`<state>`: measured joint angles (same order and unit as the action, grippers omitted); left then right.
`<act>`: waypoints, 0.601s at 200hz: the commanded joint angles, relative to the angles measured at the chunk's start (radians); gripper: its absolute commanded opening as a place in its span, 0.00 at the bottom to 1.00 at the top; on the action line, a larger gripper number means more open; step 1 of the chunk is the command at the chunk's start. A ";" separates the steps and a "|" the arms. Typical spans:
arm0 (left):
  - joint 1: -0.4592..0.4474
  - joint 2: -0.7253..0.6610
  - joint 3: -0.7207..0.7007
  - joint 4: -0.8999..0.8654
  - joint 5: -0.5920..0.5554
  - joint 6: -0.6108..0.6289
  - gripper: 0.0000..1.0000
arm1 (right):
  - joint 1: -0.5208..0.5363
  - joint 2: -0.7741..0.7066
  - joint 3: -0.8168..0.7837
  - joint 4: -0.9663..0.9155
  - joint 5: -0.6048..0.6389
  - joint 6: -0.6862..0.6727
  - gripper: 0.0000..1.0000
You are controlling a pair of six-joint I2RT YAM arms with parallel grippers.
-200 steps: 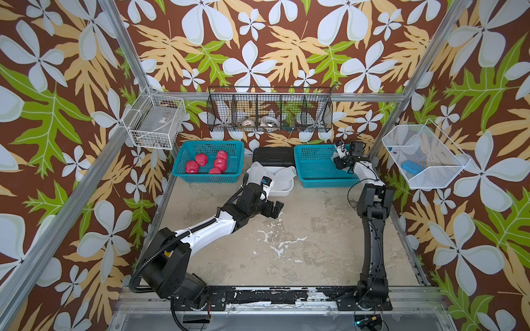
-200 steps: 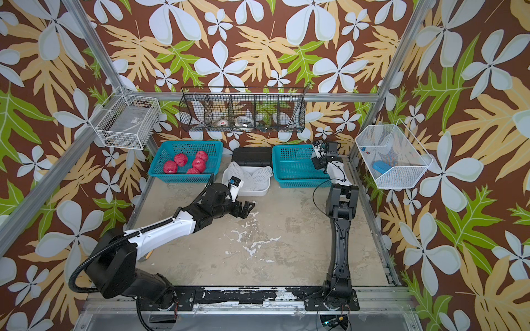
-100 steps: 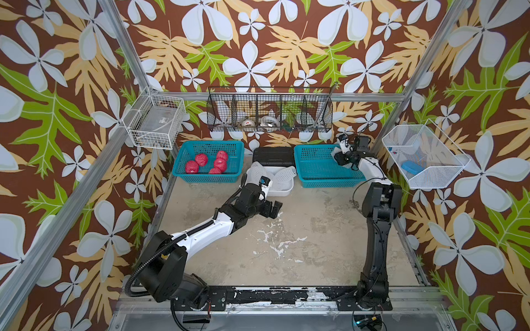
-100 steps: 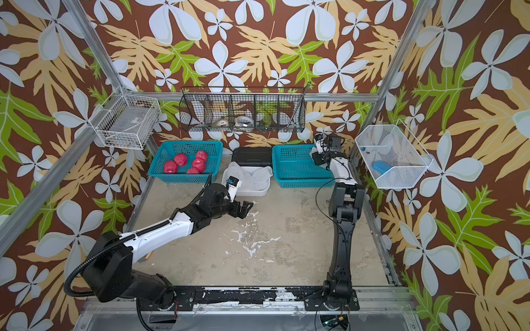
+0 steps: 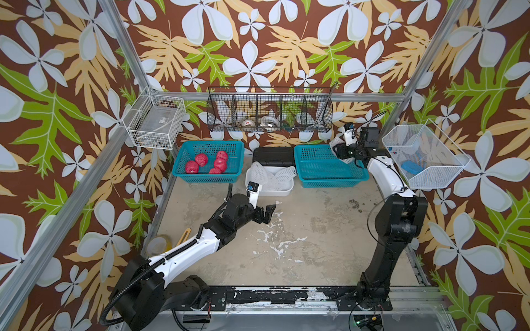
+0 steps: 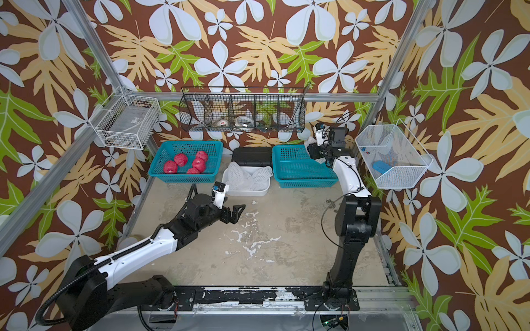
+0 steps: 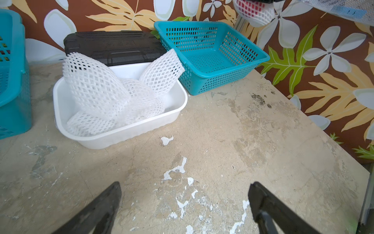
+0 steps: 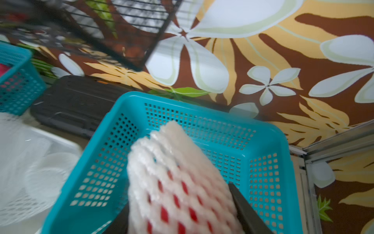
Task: Remove foam nets from apples
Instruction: Pick up the apple from the basket, then place the apple at the center of the board.
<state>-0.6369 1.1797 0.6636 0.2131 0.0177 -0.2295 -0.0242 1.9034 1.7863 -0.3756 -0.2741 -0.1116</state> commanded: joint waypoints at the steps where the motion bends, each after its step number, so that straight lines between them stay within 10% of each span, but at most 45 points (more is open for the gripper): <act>1: -0.001 -0.062 -0.059 0.111 -0.042 -0.026 1.00 | 0.051 -0.144 -0.136 0.006 0.081 0.121 0.50; 70: -0.001 -0.269 -0.258 0.198 -0.211 -0.068 1.00 | 0.450 -0.582 -0.739 0.214 0.069 0.304 0.47; 120: -0.001 -0.272 -0.321 0.221 -0.257 -0.105 1.00 | 0.679 -0.508 -0.893 0.185 0.134 0.363 0.48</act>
<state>-0.6369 0.9020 0.3515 0.3904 -0.1944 -0.3061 0.6003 1.3514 0.9207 -0.1955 -0.1951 0.2085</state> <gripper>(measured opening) 0.997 0.579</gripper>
